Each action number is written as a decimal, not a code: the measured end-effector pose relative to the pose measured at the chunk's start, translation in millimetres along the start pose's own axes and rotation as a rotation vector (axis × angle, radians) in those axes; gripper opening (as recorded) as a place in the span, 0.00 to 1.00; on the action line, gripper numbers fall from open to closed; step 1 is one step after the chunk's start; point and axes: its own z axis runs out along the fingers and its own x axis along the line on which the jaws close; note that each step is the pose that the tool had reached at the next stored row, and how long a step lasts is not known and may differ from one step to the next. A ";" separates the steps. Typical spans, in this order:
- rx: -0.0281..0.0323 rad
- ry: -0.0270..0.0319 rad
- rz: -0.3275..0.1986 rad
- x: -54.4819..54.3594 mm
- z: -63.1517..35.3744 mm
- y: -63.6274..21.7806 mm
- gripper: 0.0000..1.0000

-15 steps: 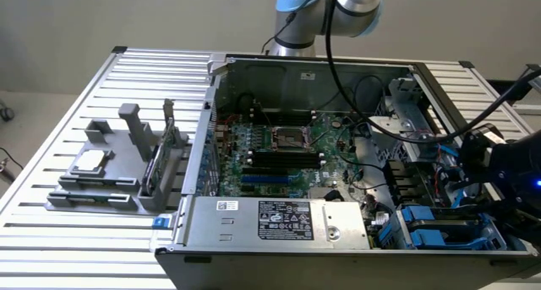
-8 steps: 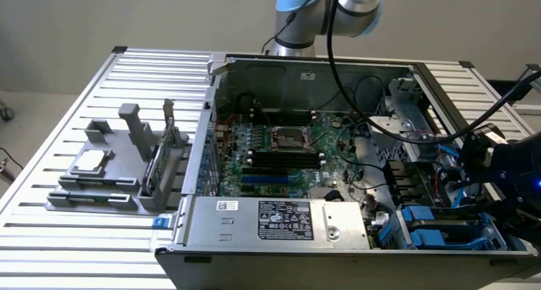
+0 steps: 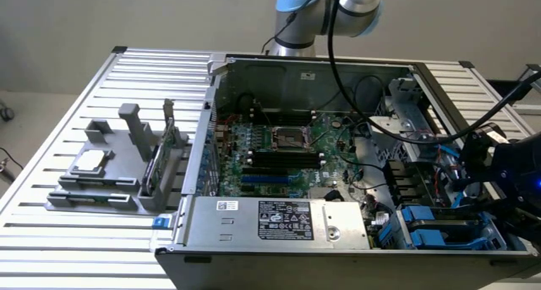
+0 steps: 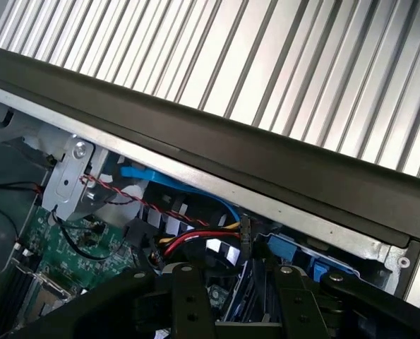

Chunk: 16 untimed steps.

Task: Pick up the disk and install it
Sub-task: 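Insert the first disk wire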

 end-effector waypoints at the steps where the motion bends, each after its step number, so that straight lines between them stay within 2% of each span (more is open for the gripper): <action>1: -0.0005 0.0011 0.000 -0.1 0.1 0.1 0.40; 4: -0.0013 0.0030 0.002 -0.1 0.1 0.1 0.38; 5: -0.0015 0.0035 0.003 -0.1 0.1 0.1 0.31; 6: -0.0019 0.0040 0.003 -0.1 0.1 0.1 0.31; 7: -0.0023 0.0044 0.004 -0.1 0.1 0.2 0.24; 11: -0.0038 0.0050 0.007 -0.1 0.1 0.2 0.24; 13: -0.0041 0.0047 0.008 -0.1 0.1 0.1 0.17; 16: -0.0042 0.0046 0.008 -0.1 0.1 0.1 0.17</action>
